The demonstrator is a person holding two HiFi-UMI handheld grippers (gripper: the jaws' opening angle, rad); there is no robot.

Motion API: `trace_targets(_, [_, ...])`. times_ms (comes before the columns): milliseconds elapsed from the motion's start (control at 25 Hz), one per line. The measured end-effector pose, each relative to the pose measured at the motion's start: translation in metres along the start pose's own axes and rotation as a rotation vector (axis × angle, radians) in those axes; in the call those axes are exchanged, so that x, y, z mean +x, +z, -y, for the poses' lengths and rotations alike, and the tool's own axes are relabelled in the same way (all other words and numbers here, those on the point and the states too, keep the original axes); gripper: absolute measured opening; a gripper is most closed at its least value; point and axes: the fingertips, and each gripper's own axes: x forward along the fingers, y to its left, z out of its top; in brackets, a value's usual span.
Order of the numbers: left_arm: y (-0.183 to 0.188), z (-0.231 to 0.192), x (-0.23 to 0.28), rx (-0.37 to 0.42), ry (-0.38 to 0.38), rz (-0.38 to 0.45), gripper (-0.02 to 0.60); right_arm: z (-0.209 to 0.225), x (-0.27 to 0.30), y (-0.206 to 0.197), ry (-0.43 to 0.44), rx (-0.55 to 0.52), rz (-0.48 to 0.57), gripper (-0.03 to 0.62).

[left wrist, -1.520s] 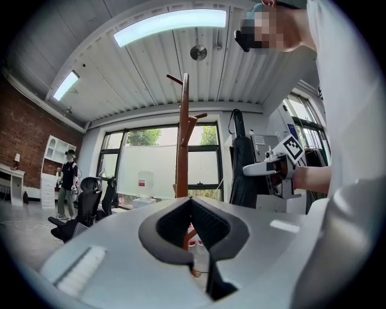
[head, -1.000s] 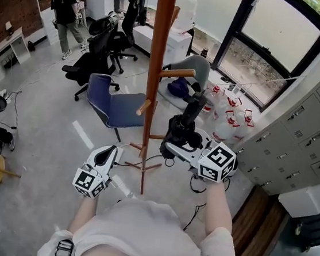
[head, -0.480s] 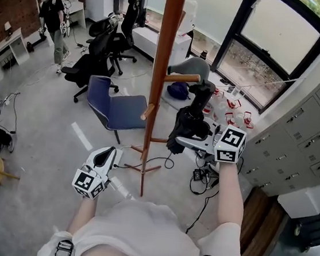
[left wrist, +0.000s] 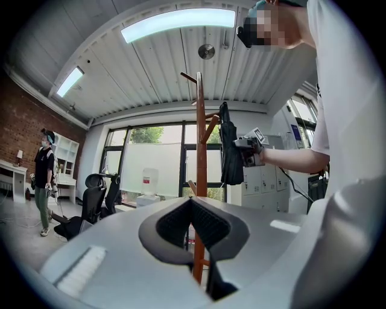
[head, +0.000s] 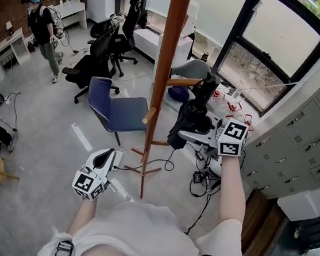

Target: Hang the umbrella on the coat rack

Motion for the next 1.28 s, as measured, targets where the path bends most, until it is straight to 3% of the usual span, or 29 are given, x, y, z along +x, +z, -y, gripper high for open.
trace_targets(680, [-0.006, -0.006, -0.002, -0.001, 0.014, -0.004, 0.011, 0.040, 0.012, -0.023, -0.109, 0.063, -0.023, 0.256])
trace_targets(1280, [-0.006, -0.001, 0.003, -0.001, 0.003, -0.015, 0.011, 0.053, 0.039, -0.087, -0.246, 0.170, -0.067, 0.256])
